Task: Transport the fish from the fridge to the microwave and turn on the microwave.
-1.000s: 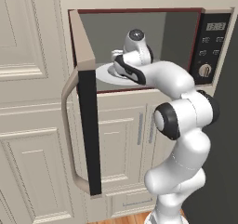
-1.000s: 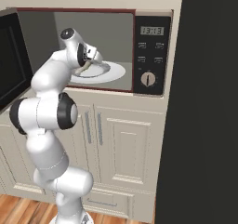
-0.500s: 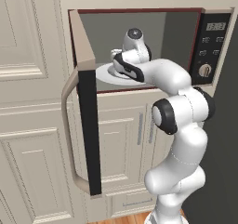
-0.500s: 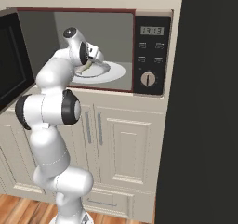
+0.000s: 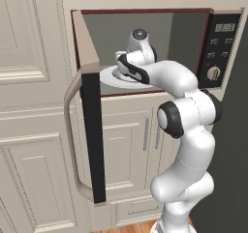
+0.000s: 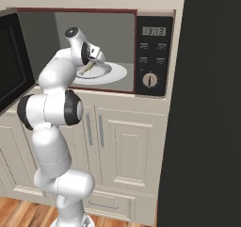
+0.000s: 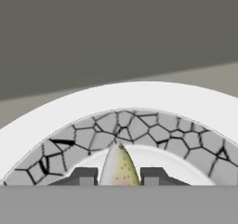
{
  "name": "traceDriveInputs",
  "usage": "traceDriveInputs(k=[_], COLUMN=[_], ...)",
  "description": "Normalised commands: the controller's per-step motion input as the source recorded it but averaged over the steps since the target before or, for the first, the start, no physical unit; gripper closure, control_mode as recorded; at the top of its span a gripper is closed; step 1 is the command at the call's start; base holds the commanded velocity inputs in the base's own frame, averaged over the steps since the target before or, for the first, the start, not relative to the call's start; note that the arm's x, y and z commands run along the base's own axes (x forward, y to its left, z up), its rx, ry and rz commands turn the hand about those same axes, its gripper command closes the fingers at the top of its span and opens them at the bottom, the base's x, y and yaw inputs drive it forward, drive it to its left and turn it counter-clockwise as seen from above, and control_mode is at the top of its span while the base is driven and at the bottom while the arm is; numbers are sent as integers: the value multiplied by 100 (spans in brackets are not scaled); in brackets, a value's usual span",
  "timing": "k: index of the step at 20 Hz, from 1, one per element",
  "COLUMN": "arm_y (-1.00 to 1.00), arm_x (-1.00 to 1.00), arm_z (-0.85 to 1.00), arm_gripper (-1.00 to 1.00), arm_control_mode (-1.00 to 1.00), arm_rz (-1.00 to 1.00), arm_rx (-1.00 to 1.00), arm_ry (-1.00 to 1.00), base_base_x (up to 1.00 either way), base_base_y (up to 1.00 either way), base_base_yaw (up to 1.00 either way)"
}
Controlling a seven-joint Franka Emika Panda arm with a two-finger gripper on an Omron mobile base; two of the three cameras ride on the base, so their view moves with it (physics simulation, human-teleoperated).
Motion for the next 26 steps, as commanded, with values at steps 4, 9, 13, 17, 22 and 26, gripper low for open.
traceDriveInputs(k=[4, 9, 13, 17, 22, 26], arm_y=[0, 0, 0, 0, 0, -1], arm_x=[0, 1, 3, 2, 3, 2], arm_z=[-5, -5, -3, -2, -1, 0], arm_gripper=[100, 100, 100, 100, -100, -100], arm_control_mode=[-100, -100, -100, -100, -100, -100], arm_rz=[0, 0, 0, 0, 0, 0], arm_rx=[0, 0, 0, 0, 0, 0], arm_ry=[6, 4, 2, 1, 2, 1], base_base_x=[0, 0, 0, 0, 0, 0], base_base_y=[0, 0, 0, 0, 0, 0], base_base_yaw=[0, 0, 0, 0, 0, 0])
